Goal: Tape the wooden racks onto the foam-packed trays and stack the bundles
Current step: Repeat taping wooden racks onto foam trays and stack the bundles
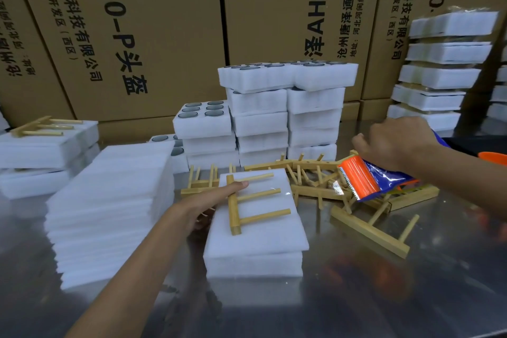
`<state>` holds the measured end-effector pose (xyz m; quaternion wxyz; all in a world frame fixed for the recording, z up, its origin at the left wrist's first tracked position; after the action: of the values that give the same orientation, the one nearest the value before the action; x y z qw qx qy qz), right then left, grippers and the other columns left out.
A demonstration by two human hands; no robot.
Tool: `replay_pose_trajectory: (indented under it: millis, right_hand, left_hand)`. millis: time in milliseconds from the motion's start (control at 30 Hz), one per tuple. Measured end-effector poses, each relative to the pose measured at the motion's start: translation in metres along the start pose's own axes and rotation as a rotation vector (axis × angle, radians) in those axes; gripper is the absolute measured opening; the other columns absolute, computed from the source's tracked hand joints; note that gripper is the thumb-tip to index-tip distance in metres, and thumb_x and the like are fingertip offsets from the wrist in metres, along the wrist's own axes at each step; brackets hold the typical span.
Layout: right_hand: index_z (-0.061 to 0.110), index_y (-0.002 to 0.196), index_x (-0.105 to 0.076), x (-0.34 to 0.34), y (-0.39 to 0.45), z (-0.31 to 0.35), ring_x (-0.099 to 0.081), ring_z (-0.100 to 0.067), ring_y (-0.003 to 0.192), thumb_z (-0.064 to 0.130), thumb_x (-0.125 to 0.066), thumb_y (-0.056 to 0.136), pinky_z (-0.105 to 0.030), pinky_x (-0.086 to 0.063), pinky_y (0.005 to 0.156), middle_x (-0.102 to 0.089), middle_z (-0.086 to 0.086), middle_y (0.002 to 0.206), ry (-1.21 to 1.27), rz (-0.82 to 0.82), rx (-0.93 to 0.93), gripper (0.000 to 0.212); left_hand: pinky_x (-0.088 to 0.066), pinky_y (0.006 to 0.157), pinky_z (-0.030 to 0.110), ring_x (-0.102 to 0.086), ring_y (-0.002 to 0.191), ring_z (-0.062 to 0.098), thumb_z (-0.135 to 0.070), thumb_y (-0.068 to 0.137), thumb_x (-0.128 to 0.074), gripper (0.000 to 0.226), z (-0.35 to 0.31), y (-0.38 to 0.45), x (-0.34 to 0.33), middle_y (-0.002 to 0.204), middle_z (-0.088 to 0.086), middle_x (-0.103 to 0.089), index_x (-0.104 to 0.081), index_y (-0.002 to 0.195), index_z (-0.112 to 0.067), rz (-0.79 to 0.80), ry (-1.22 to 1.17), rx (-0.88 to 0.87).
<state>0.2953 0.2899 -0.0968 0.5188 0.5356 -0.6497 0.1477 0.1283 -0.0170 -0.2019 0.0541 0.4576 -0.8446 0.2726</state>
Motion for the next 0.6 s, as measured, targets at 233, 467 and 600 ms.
replay_pose_trajectory:
  millis: [233, 467, 600]
  right_hand:
    - [0.023, 0.101, -0.054, -0.005, -0.001, 0.002, -0.056, -0.013, 0.071, 0.061, -0.036, 0.094, -0.030, -0.037, 0.065, -0.063, 0.003, 0.083, 0.040, 0.000, -0.048, 0.043]
    - [0.023, 0.109, -0.055, -0.006, -0.006, -0.001, -0.057, -0.014, 0.075, 0.058, -0.037, 0.095, -0.030, -0.038, 0.064, -0.065, 0.001, 0.091, 0.032, 0.014, -0.008, 0.042]
    - [0.023, 0.105, -0.055, -0.008, -0.009, -0.002, -0.057, -0.013, 0.074, 0.058, -0.037, 0.095, -0.030, -0.038, 0.064, -0.065, 0.002, 0.089, 0.059, -0.001, -0.020, 0.041]
  left_hand:
    - [-0.038, 0.094, 0.043, -0.054, 0.108, 0.024, -0.092, 0.034, -0.069, 0.105, -0.015, -0.009, 0.003, 0.120, 0.001, -0.056, -0.055, 0.114, -0.025, 0.051, 0.157, 0.082]
    - [-0.041, 0.075, 0.028, -0.053, 0.093, 0.020, -0.079, 0.032, -0.078, 0.094, -0.020, -0.003, 0.005, 0.095, 0.001, -0.069, -0.071, 0.105, -0.019, 0.129, 0.073, 0.200]
    - [-0.039, 0.110, 0.032, -0.057, 0.119, 0.024, -0.072, 0.053, -0.082, 0.092, -0.012, 0.006, 0.006, 0.122, 0.004, -0.068, -0.068, 0.123, -0.015, 0.134, -0.025, 0.236]
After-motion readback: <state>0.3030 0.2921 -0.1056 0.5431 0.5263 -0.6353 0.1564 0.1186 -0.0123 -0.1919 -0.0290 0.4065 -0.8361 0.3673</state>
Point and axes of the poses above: each hand's wrist, its own y-axis towards the middle knuckle, its own x-axis out of the back of the hand, z = x × y, the point moved 2 cm from there along y, towards the middle knuckle
